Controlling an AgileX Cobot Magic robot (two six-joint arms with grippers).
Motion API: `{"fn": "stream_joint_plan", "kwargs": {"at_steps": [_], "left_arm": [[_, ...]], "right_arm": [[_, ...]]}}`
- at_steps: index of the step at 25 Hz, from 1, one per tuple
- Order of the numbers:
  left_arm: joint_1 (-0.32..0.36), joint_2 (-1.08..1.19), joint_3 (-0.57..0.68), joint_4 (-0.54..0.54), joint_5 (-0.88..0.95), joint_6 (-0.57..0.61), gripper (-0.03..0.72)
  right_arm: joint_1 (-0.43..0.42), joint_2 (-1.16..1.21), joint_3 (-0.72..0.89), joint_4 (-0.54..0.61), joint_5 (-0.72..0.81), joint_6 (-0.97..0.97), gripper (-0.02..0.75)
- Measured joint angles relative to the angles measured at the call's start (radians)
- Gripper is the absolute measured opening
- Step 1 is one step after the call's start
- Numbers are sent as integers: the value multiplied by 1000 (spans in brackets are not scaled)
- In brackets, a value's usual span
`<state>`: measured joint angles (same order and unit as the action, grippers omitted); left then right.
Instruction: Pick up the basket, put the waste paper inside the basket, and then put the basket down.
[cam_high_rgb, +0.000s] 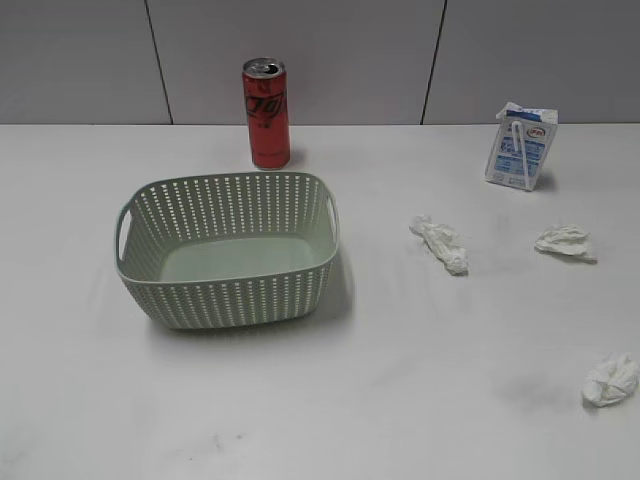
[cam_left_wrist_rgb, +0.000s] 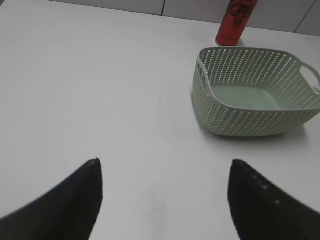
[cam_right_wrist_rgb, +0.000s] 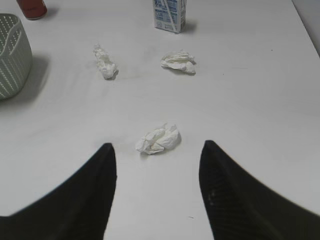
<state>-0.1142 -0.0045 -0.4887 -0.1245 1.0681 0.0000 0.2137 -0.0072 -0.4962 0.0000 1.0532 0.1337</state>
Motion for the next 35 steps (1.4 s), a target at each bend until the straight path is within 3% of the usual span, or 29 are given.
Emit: {"fn": "stream_joint_plan", "kwargs": {"at_steps": [16,20,30,35], "left_arm": [[0,1,-2,-1,-2,0,589],[0,77,-51,-3,-16,0,589],[0,676,-234,-72,-78,0,588],[0,1008,-398,-132,-106,13,588]], "right_arm": [[0,0,0,0,-1,0,405],[0,0,0,0,-1,0,405],[0,0,0,5,-1,0,405],[0,0,0,5,-1,0,405]]}}
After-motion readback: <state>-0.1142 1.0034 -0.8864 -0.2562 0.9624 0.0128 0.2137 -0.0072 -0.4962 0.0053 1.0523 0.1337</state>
